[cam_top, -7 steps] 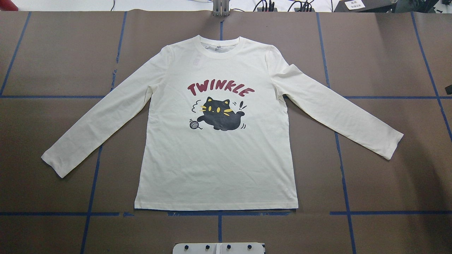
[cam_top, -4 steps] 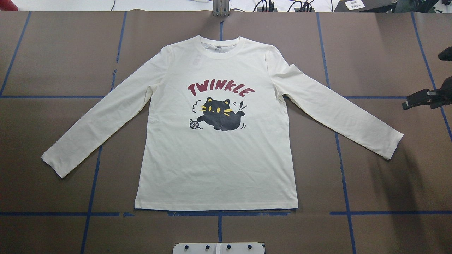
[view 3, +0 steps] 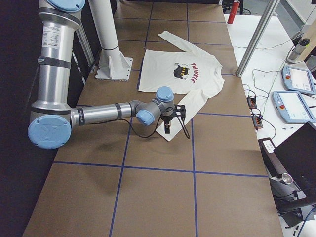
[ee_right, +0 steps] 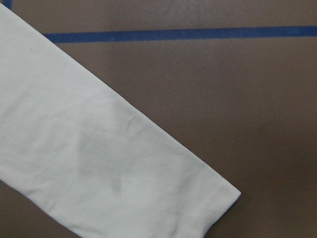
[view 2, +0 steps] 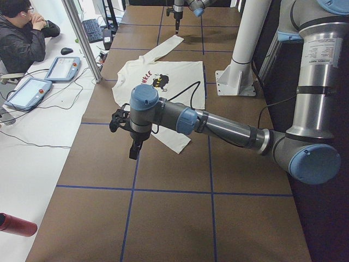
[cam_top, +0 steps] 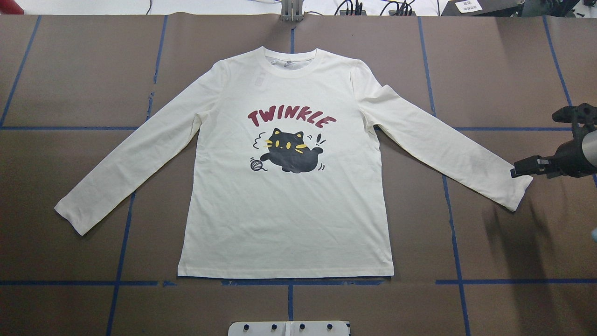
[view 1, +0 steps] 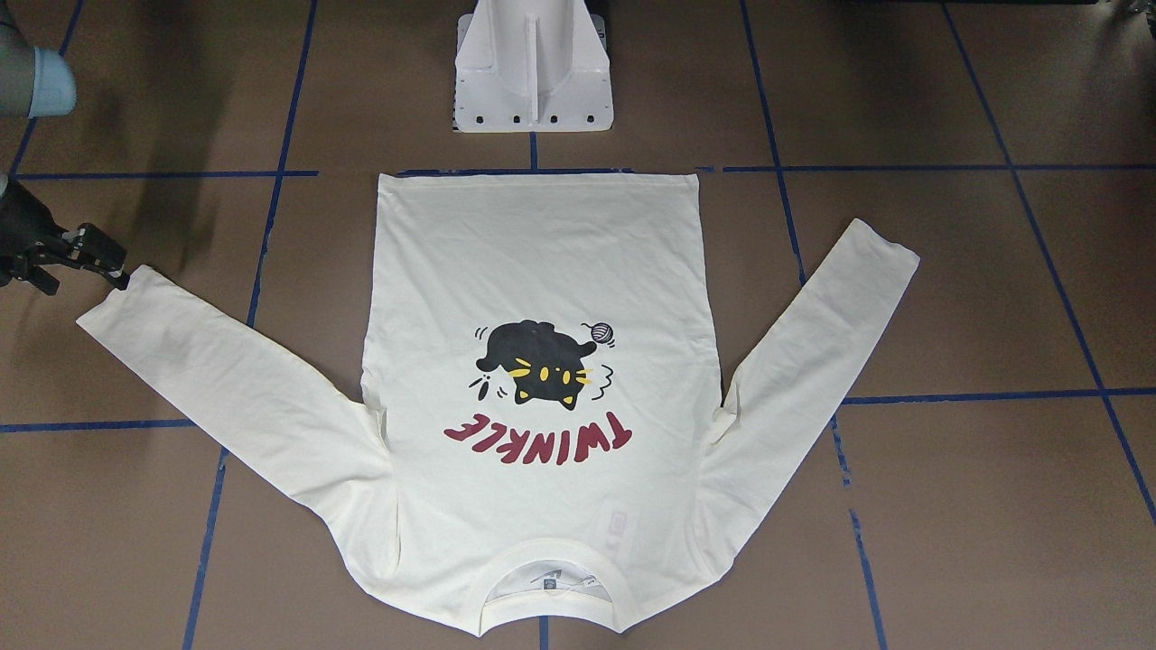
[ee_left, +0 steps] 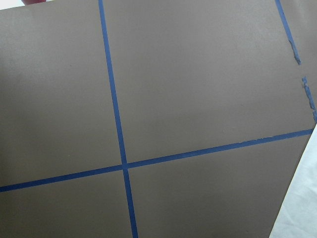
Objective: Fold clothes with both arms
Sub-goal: 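Move the right gripper to the cuff of the sleeve nearest it and grasp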
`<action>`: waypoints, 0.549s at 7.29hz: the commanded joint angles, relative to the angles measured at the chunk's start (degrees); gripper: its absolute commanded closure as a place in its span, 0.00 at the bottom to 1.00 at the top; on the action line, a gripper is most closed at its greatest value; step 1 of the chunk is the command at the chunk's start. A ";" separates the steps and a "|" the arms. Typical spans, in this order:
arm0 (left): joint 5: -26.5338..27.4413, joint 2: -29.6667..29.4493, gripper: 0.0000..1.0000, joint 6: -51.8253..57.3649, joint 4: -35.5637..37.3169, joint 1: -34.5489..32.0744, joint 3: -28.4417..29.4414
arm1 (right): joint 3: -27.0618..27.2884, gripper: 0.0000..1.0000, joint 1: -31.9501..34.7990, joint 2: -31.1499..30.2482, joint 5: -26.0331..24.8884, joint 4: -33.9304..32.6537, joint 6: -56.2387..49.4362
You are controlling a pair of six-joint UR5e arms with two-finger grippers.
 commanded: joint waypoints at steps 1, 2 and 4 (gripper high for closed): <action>-0.03 0.03 0.00 0.12 0.00 0.00 0.01 | -2.37 0.00 -1.12 0.15 -0.22 0.32 0.16; -0.03 0.12 0.00 0.20 0.00 0.00 0.01 | -3.34 0.00 -1.30 0.50 -0.22 0.40 0.16; -0.03 0.12 0.00 0.29 -0.09 0.00 0.19 | -3.79 0.00 -2.00 0.77 -0.13 0.32 0.16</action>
